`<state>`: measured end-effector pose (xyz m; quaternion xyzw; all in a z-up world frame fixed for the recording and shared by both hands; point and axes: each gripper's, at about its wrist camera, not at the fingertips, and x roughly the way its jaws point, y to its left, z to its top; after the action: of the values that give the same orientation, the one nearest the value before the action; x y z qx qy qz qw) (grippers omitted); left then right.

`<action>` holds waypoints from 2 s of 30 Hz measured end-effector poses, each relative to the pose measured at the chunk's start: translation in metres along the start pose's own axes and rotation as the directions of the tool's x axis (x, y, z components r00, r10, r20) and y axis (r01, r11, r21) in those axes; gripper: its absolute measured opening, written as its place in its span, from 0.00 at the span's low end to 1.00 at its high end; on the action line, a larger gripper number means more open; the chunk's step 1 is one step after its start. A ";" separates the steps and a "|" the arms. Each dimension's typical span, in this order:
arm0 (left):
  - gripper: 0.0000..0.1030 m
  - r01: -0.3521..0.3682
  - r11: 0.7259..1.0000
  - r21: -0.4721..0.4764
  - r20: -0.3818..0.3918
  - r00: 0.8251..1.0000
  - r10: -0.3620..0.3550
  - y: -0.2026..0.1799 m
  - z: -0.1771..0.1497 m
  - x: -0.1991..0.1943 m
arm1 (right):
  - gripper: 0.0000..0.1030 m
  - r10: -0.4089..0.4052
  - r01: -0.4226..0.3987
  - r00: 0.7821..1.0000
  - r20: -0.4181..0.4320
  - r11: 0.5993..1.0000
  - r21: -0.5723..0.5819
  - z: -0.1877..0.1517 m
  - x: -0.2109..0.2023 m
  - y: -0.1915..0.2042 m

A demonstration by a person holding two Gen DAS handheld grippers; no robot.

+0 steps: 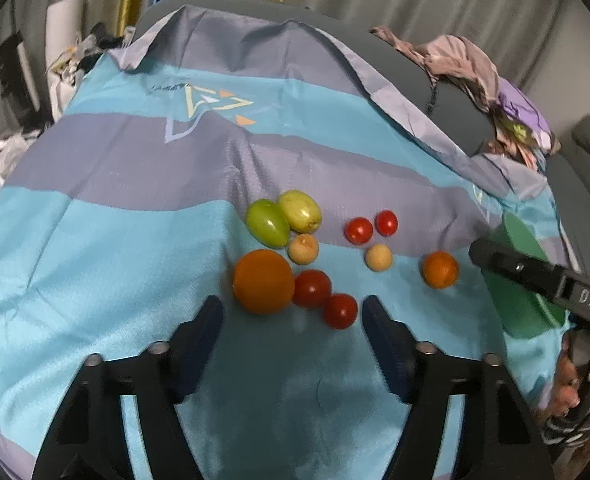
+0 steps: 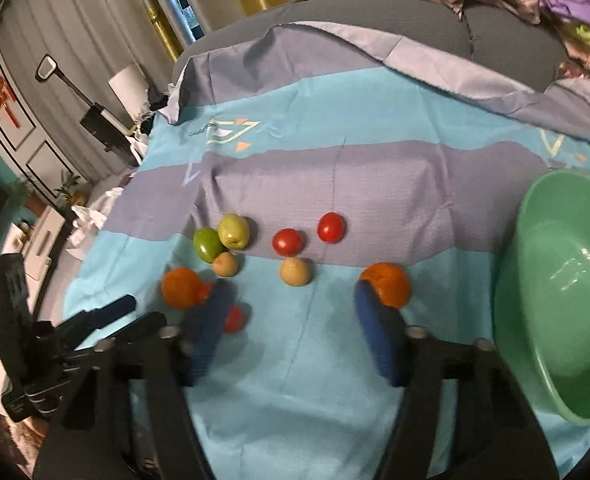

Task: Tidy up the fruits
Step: 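Grasp one orange with the left tool while the right tool grasps the other orange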

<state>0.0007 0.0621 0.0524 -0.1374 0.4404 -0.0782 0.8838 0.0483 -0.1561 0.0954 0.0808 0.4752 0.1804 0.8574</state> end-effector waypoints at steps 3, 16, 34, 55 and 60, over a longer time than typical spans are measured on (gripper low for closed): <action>0.57 0.021 1.000 -0.018 -0.006 1.000 -0.021 0.001 0.003 -0.001 | 0.52 -0.035 0.035 0.999 -0.002 0.999 0.000 0.004 0.006 -0.004; 0.53 -0.096 0.993 0.073 -0.048 0.994 0.100 -0.011 0.024 0.024 | 0.45 -0.116 0.117 0.991 -0.070 0.993 0.014 0.008 0.036 -0.033; 0.48 -0.168 0.982 0.087 -0.057 0.983 0.173 -0.008 0.017 0.048 | 0.54 -0.289 0.285 0.956 -0.060 0.957 -0.057 0.005 0.055 -0.039; 0.39 -0.157 0.987 0.026 -0.033 0.987 0.158 0.000 0.011 0.044 | 0.41 -0.213 0.210 0.974 -0.075 0.977 -0.041 -0.006 0.058 -0.037; 0.39 -0.133 0.991 0.015 -0.014 0.991 0.133 -0.003 0.009 0.033 | 0.41 -0.175 0.174 0.983 -0.049 0.984 -0.028 -0.007 0.045 -0.032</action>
<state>0.0277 0.0526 0.0336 -0.1007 0.4545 -0.0233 0.8847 0.0717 -0.1683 0.0461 0.0243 0.5001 0.1121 0.8583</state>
